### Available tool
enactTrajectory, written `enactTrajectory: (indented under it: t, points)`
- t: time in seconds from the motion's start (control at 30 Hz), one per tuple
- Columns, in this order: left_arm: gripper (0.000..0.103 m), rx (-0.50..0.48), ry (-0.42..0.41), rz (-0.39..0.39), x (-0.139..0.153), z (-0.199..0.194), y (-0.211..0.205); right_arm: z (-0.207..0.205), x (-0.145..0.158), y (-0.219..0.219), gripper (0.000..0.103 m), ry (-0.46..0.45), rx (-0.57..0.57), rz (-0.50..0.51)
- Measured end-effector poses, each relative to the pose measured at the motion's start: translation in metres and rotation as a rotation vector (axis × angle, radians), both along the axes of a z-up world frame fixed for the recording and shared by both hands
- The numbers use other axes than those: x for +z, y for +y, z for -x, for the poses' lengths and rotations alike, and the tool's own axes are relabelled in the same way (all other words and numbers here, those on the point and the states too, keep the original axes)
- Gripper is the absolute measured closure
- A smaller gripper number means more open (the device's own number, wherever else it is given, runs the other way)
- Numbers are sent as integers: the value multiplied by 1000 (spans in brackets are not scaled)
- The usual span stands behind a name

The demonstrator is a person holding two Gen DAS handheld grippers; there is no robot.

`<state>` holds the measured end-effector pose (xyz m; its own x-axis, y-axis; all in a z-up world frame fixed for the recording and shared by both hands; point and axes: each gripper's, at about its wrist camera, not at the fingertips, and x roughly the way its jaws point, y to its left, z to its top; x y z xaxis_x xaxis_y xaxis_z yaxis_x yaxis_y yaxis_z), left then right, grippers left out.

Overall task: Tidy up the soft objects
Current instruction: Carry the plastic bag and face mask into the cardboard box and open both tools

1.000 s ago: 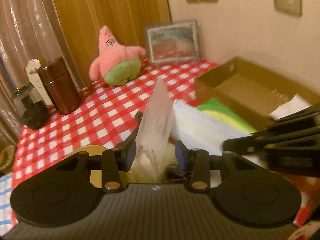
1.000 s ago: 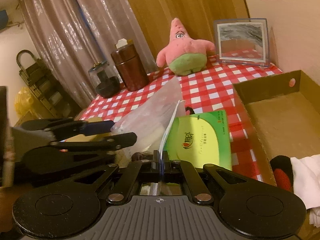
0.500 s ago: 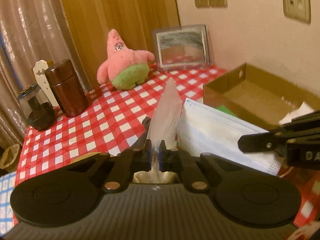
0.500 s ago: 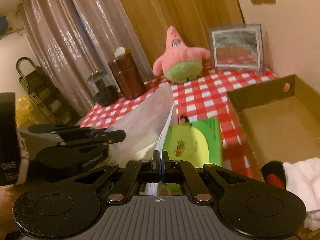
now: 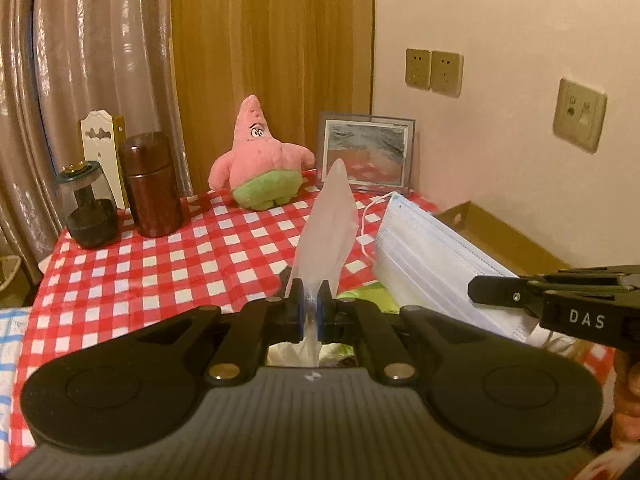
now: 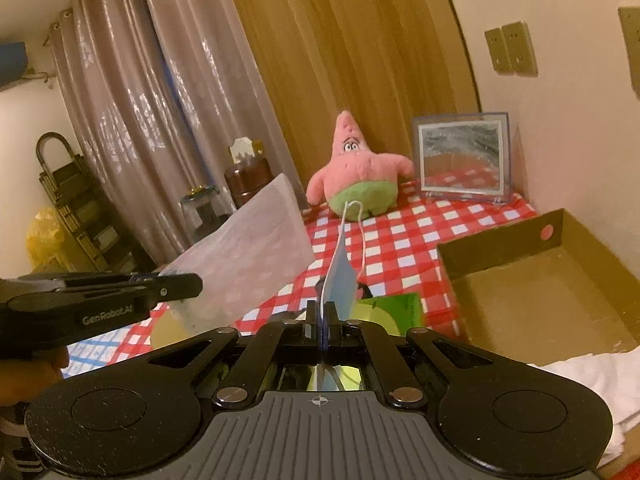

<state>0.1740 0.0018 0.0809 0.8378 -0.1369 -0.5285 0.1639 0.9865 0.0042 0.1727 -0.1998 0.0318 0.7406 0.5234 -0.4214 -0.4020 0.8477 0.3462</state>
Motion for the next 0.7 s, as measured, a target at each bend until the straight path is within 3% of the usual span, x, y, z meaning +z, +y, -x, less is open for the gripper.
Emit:
enactTrajectory:
  t: [0.37,0.7]
  points:
    - [98,-25,24,97,6,27,-28,27,22,-32,102,-32,-40,21]
    - [98,-89,42,204,11,13,-82,35,41,-96,102,-58,-129,81]
